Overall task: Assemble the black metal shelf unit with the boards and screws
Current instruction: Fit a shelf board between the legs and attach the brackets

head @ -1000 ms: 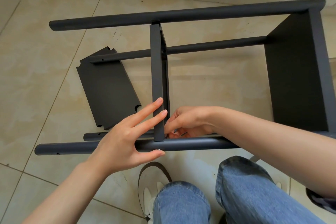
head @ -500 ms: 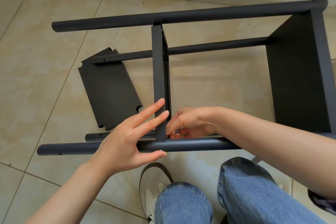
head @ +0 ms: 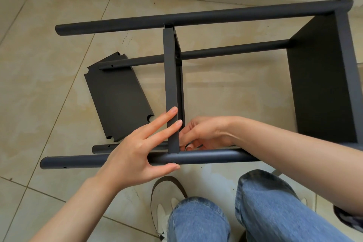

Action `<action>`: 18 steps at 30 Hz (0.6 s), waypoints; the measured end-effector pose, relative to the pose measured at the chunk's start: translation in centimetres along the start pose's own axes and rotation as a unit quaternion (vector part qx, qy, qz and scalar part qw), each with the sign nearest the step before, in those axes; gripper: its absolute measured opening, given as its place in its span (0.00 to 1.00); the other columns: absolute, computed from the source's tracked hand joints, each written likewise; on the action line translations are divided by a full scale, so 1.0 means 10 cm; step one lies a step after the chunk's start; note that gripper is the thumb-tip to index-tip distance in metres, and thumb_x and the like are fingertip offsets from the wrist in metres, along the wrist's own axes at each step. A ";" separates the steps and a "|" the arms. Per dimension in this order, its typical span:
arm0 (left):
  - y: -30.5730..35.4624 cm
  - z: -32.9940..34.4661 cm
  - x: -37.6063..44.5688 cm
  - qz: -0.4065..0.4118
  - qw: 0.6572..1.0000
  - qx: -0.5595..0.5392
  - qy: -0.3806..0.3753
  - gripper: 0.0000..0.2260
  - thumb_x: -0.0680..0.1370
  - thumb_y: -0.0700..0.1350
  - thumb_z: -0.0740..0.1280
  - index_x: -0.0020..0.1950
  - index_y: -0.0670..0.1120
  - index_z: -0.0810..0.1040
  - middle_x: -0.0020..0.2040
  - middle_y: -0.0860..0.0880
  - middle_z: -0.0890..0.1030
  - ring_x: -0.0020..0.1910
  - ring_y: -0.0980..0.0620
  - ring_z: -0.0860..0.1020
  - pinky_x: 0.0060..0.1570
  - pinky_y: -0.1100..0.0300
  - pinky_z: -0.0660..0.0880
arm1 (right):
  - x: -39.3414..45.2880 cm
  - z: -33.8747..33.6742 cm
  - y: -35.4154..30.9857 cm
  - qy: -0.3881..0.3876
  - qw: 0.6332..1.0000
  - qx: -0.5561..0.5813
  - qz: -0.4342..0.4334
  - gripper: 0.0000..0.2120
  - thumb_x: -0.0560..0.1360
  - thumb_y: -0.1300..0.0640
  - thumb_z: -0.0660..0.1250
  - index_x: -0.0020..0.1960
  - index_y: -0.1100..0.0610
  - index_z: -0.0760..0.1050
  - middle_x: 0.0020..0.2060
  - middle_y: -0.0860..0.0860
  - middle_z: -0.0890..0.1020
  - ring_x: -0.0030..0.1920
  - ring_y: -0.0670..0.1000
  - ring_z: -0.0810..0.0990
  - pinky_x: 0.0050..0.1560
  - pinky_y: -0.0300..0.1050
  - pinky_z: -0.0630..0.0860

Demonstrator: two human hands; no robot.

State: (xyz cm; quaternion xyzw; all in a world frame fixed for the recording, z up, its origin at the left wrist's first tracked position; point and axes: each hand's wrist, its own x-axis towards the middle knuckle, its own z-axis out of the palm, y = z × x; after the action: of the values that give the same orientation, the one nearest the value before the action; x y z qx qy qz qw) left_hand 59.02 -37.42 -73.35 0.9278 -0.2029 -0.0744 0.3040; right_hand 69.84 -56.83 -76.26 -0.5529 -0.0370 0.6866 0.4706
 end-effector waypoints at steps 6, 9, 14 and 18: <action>0.00 0.00 0.00 0.000 1.000 0.000 -0.001 0.38 0.74 0.60 0.71 0.80 0.52 0.62 0.82 0.54 0.57 0.78 0.55 0.63 0.70 0.47 0.71 | -0.01 0.03 -0.02 0.008 1.000 -0.022 0.014 0.06 0.77 0.62 0.66 0.41 0.60 0.75 0.31 0.53 0.74 0.32 0.48 0.71 0.42 0.43 0.70; -0.01 0.00 0.00 0.002 1.000 0.001 -0.001 0.38 0.74 0.60 0.72 0.80 0.52 0.62 0.82 0.53 0.57 0.78 0.55 0.63 0.70 0.47 0.71 | -0.02 0.05 -0.06 0.006 0.999 -0.048 0.018 0.09 0.77 0.61 0.67 0.38 0.60 0.76 0.30 0.53 0.74 0.31 0.48 0.72 0.39 0.42 0.70; -0.01 0.01 0.00 0.001 1.000 0.008 0.000 0.38 0.74 0.61 0.71 0.80 0.53 0.62 0.82 0.54 0.56 0.77 0.56 0.63 0.70 0.49 0.71 | -0.02 0.08 -0.11 0.055 0.993 -0.100 0.032 0.09 0.76 0.61 0.67 0.37 0.59 0.75 0.28 0.51 0.74 0.32 0.47 0.72 0.37 0.40 0.69; 0.00 0.00 0.00 -0.002 1.000 0.021 -0.005 0.38 0.74 0.62 0.70 0.80 0.54 0.61 0.82 0.56 0.56 0.75 0.55 0.68 0.68 0.53 0.72 | -0.07 0.11 -0.09 0.091 0.987 -0.131 0.009 0.06 0.76 0.58 0.67 0.41 0.57 0.78 0.31 0.51 0.74 0.33 0.49 0.72 0.39 0.42 0.70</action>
State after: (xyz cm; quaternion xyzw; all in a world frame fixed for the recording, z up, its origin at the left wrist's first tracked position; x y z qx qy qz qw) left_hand 59.03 -37.44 -73.34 0.9340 -0.2043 -0.0751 0.2833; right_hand 69.46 -56.28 -74.77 -0.6702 -0.0785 0.6271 0.3890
